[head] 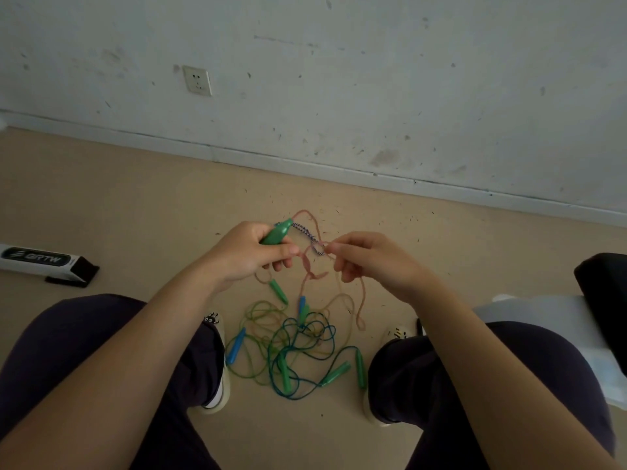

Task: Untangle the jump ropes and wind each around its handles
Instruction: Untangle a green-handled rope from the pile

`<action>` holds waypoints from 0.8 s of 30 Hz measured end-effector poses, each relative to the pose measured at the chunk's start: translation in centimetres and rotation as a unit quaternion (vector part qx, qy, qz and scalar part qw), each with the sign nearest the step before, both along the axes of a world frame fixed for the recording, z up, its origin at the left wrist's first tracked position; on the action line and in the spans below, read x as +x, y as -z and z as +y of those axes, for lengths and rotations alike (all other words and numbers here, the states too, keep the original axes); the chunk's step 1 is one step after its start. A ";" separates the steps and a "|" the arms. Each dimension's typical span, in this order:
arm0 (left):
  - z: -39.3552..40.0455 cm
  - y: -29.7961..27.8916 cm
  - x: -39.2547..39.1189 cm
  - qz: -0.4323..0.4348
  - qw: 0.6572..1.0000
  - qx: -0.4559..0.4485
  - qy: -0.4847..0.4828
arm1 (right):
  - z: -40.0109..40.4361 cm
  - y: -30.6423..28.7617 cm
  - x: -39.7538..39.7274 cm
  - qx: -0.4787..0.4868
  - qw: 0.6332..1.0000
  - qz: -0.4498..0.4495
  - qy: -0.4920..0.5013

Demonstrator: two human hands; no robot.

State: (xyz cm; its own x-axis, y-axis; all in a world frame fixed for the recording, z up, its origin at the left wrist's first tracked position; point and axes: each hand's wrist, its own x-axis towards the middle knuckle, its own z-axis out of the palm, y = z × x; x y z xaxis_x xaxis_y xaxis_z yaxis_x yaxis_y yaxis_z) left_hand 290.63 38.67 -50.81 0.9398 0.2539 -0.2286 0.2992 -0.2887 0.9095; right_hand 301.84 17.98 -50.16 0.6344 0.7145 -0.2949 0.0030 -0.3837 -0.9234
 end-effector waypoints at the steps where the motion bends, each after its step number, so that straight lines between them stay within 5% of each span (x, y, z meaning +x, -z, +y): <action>1: -0.3 0.0 0.0 -0.004 1.000 -0.011 0.015 | 0.2 0.1 -0.3 0.014 1.000 0.007 -0.012; 8: -0.5 -0.3 0.0 0.000 0.999 0.034 -0.001 | 0.6 -0.1 -0.3 -0.058 0.993 -0.100 -0.023; 15: 2.0 -0.1 -0.2 -0.013 0.983 0.112 -0.143 | -1.1 -0.1 2.3 -0.015 0.970 -0.121 0.212; 24: -0.3 0.5 0.0 -0.013 1.000 0.015 -0.022 | 0.8 0.3 -0.1 0.029 0.995 -0.068 0.071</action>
State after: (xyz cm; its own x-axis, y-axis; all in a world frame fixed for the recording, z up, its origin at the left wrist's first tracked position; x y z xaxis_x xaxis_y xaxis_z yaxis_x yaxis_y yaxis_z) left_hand 290.58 38.34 -51.31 0.9329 0.3022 -0.1960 0.2888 -0.3020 0.9085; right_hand 301.77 18.80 -50.47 0.7618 0.6276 -0.1609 0.0780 -0.3354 -0.9388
